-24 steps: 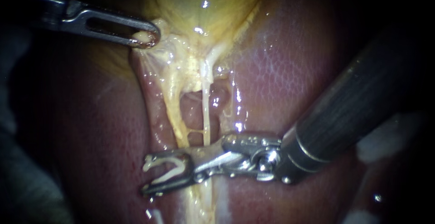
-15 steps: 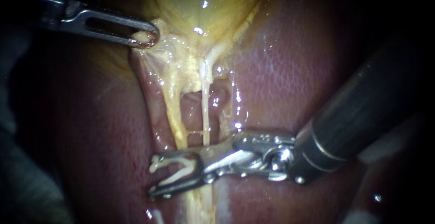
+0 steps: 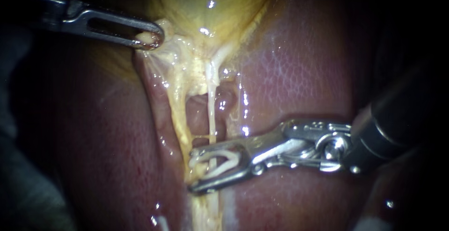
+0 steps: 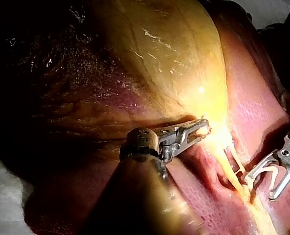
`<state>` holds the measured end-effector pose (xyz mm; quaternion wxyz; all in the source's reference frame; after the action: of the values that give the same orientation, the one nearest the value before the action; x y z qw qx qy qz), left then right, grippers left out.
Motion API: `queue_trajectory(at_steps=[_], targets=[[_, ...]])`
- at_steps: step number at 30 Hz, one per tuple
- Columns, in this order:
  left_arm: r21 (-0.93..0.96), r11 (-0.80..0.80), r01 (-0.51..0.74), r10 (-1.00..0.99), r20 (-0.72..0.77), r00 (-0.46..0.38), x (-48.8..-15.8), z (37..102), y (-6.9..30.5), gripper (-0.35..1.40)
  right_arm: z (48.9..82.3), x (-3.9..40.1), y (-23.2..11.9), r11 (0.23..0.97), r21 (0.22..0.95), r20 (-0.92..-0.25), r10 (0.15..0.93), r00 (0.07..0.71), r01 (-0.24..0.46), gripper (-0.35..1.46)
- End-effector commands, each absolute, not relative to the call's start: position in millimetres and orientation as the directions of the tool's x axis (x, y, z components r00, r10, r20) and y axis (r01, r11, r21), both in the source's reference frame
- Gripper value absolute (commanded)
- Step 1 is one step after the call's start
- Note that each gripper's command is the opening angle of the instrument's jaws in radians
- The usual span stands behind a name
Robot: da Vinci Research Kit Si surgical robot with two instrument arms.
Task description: Clipping first clip left tube
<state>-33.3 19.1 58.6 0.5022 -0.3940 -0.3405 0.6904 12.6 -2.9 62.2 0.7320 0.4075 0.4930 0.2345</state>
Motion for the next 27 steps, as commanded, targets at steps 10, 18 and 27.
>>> queue_trajectory(at_steps=[10,18,27], targets=[[-0.866,-0.264,-0.425,0.962,-0.202,-0.185,-33.4,58.6,19.1,-0.35,64.2,12.4,-2.3,0.565,0.824,-0.531,0.742,0.409,0.045,0.48],[-0.866,-0.264,-0.425,0.962,-0.202,-0.185,-33.4,58.6,19.1,-0.35,66.6,12.9,-2.7,0.576,0.817,-0.539,0.737,0.409,0.038,0.49],[-0.866,-0.264,-0.425,0.962,-0.202,-0.185,-33.4,58.6,19.1,-0.35,67.3,14.3,-2.6,0.571,0.819,-0.546,0.75,0.373,0.049,0.49]])
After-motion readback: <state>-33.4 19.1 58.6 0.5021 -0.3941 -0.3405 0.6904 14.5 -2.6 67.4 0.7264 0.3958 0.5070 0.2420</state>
